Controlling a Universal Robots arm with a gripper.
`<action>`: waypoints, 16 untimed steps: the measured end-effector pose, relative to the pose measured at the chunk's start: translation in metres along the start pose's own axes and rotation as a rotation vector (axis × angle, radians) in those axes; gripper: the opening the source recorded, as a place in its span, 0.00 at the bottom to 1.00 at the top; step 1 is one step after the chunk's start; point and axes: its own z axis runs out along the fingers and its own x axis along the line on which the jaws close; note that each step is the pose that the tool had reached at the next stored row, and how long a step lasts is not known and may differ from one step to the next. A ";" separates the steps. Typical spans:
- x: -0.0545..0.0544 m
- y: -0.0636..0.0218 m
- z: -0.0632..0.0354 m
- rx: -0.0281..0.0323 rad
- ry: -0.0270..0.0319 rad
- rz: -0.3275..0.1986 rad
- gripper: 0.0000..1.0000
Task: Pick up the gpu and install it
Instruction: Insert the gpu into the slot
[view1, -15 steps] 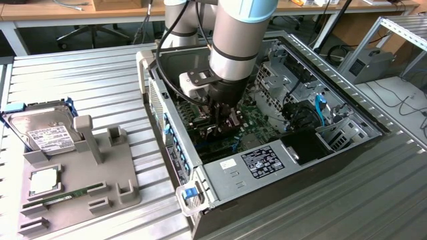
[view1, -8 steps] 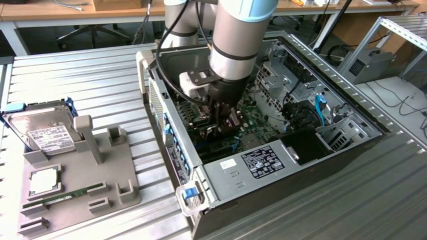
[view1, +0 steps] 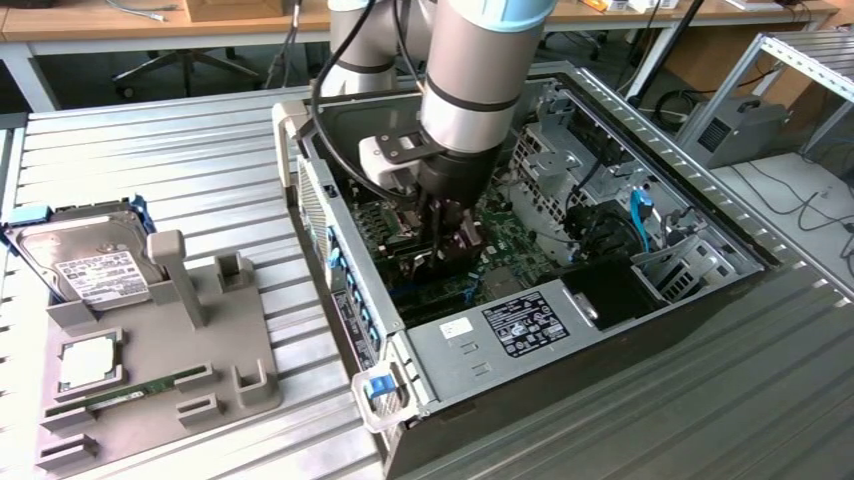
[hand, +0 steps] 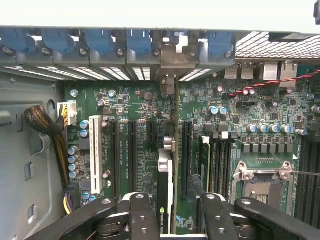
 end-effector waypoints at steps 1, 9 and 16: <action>0.000 -0.0001 -0.0020 0.0000 0.0000 0.000 0.40; 0.000 -0.0002 -0.0061 0.0000 0.0000 0.000 0.40; 0.001 -0.0002 -0.0062 0.0000 0.0000 0.000 0.40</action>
